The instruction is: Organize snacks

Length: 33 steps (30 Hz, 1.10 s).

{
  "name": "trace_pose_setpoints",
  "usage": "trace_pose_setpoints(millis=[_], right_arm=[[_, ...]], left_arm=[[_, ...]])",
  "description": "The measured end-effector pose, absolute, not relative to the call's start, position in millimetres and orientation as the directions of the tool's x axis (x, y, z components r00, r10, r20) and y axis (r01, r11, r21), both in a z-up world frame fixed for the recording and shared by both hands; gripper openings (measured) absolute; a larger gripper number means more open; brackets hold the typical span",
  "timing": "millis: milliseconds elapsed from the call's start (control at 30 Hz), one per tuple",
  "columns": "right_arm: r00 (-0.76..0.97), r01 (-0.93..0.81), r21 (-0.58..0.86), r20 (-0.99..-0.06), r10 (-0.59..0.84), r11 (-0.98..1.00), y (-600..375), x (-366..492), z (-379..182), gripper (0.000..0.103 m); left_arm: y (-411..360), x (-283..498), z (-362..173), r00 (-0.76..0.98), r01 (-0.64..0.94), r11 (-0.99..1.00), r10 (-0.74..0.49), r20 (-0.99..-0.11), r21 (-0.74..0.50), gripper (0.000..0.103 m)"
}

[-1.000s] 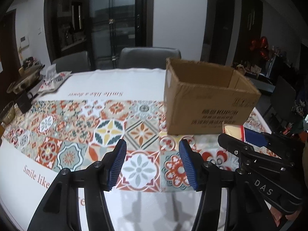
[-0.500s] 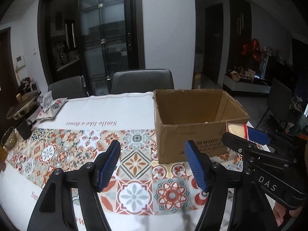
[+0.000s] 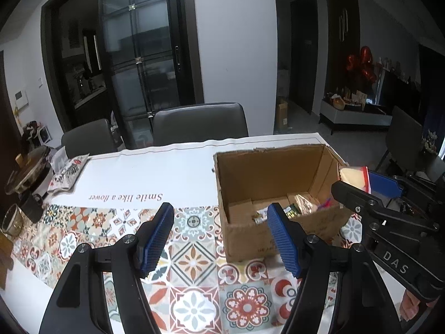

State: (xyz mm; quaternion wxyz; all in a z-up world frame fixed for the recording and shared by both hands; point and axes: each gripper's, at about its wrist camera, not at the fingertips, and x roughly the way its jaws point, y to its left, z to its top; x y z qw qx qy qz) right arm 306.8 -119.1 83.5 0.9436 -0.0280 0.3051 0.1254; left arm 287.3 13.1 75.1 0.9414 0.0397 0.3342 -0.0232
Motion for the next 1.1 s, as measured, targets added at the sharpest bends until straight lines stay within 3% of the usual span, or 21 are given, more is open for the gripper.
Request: trace_pose_setpoints(millis=[300,633,800,1100], right_arm=[[0.747,-0.221,0.03,-0.638,0.189,0.975,-132,351,88,0.04],[0.725,-0.198,0.013,-0.671,0.156,0.98,-138,385,88,0.041],[0.702,-0.171,0.032,-0.697,0.145,0.985,-143,398,84,0.057],[0.71,-0.166,0.026,-0.69,0.138,0.986,-148,378,83,0.072]], left_arm=[[6,323,71,0.729,0.092,0.992,-0.005,-0.684,0.09,0.069],[7,349,67,0.695,0.072,0.997,-0.021,-0.719,0.039,0.069],[7,350,71,0.702,0.066,0.997,-0.016,-0.712,0.043,0.069],[5,322,81,0.746,0.063,0.997,-0.011,-0.666,0.053,0.077]])
